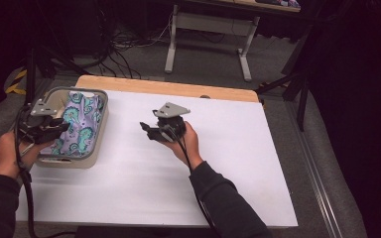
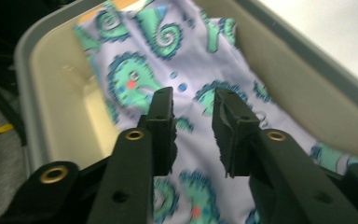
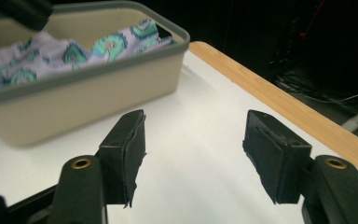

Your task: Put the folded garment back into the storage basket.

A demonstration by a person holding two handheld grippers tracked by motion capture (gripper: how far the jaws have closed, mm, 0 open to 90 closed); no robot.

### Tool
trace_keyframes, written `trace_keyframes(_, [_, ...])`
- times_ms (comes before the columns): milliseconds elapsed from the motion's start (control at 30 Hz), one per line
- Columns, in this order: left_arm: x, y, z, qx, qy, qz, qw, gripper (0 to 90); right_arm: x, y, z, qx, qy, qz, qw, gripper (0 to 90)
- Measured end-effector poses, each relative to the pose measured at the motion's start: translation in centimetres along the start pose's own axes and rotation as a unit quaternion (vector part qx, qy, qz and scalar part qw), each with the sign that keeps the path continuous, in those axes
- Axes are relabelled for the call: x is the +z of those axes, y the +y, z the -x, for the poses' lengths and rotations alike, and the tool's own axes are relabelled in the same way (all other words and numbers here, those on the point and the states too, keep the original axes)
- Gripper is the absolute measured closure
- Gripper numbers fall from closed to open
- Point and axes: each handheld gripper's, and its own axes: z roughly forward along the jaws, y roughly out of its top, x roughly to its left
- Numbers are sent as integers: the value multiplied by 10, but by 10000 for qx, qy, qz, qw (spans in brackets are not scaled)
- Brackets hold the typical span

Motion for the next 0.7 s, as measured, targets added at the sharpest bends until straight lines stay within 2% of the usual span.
trace_keyframes(100, [10,11,2,40,-131,41,9999,733,-23,-20,-5,-71,-42,8,10000,360])
trace_keyframes(167, [17,19,2,51,-176,-18,9998,764,-35,-33,-8,-24,-26,-32,10000,344])
trace_keyframes(233, [28,26,2,104,-125,-97,9998,791,-51,-48,-10,51,-23,3,10000,343])
trace_keyframes(267, [32,28,2,70,-179,-154,9997,802,-58,-55,-10,77,-30,25,10000,342])
trace_keyframes(300, [38,31,1,133,-100,-229,9996,811,-63,-60,-11,87,-47,38,9999,340])
trace_keyframes(367, [48,34,1,100,1,-357,9993,820,-78,-75,-11,131,-95,83,9998,349])
trace_keyframes(400, [53,36,-1,78,-6,-438,9990,827,-90,-87,-13,89,-192,97,9997,344])
trace_keyframes(467, [66,38,-3,38,117,-608,9981,834,-95,-90,-14,59,-221,93,9997,341])
trace_keyframes(500, [69,39,-4,-9,124,-657,9978,844,-107,-99,-17,-3,-266,167,9995,344])
trace_keyframes(533, [72,39,-5,-57,148,-664,9977,849,-112,-102,-18,-52,-276,187,9994,346])
trace_keyframes(567, [76,40,-5,-114,115,-697,9974,860,-122,-108,-20,-164,-351,212,9990,344])
trace_keyframes(667, [87,41,-3,-28,101,-919,9957,860,-132,-112,-20,-97,-299,216,9993,332])
trace_keyframes(700, [90,42,-3,-43,31,-976,9952,860,-136,-113,-20,-105,-292,192,9993,330])
